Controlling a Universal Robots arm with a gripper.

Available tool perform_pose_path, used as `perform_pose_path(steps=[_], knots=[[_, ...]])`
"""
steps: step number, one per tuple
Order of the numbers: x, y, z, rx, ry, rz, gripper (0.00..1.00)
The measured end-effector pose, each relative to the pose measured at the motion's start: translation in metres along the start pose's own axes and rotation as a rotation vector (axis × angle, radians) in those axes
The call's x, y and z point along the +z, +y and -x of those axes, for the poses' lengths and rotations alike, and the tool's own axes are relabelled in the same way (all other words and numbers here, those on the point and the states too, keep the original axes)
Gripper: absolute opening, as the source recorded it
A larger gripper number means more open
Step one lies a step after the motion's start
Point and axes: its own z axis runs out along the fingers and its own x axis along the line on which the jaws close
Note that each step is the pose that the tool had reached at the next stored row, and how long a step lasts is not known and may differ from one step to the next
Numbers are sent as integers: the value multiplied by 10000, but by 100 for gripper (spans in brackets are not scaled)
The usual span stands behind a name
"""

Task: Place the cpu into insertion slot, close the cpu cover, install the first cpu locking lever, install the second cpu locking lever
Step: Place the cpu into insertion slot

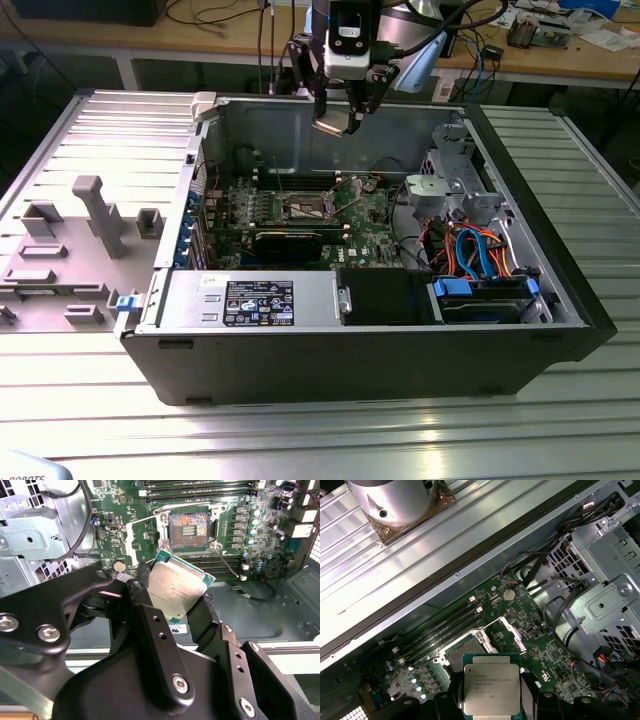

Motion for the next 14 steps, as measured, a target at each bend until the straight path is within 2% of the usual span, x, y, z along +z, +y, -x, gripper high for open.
perform_pose_path(steps=[14], knots=[[0, -8, -11, 100, -9, 2, 55]])
